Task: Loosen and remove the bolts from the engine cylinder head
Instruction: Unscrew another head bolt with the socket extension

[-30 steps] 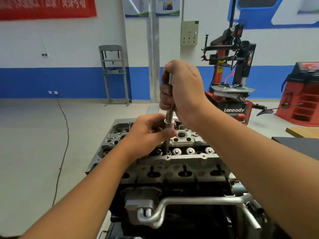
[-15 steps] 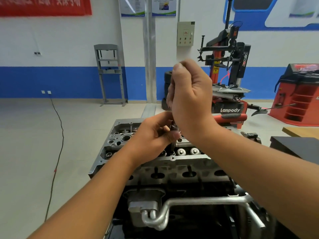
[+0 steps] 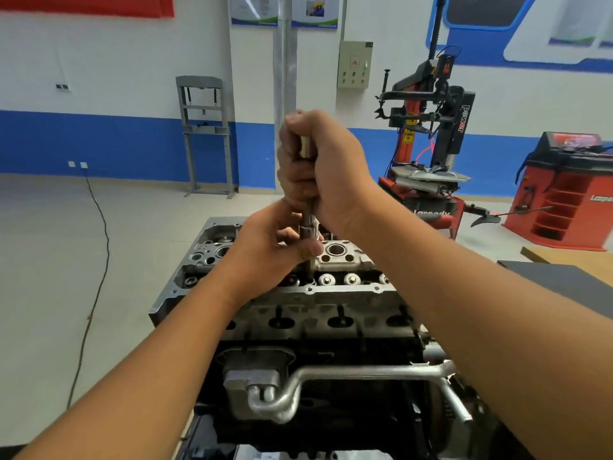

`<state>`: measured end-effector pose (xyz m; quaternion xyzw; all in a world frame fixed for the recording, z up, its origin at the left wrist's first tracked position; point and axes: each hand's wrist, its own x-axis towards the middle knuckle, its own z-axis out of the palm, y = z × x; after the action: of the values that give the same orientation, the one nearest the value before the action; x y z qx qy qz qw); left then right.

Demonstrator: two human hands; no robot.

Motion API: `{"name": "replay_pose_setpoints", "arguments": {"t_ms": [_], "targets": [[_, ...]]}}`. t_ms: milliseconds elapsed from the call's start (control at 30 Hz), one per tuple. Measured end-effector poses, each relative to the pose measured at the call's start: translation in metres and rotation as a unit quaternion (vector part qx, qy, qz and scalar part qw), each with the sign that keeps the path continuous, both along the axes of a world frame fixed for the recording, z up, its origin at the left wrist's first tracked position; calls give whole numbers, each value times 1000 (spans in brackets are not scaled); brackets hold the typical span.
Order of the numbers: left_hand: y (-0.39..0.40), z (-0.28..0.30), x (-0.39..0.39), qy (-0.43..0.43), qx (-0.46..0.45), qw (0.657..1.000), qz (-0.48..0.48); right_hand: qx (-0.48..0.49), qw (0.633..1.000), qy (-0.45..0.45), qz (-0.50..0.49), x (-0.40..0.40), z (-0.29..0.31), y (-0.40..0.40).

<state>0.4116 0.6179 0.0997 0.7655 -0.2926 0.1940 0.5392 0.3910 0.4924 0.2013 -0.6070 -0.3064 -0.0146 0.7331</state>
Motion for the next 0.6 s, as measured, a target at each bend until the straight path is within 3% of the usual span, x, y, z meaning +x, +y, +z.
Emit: {"name": "replay_pose_setpoints", "arguments": {"t_ms": [100,200,333,600], "targets": [[0,1,-2,5,-4,1000,5,-19,998,21,62,1,5,-8],[-1,0,-4,6,12,1000,4,-15,999,24,18,-1,5,-6],[-1,-1,-6,-7,23,999,-29,33,990,-89,-101,-6,-10,-2],[0,-1,-8,10,14,997,-76,66,984,-148,-73,-17,-19,-6]]}}
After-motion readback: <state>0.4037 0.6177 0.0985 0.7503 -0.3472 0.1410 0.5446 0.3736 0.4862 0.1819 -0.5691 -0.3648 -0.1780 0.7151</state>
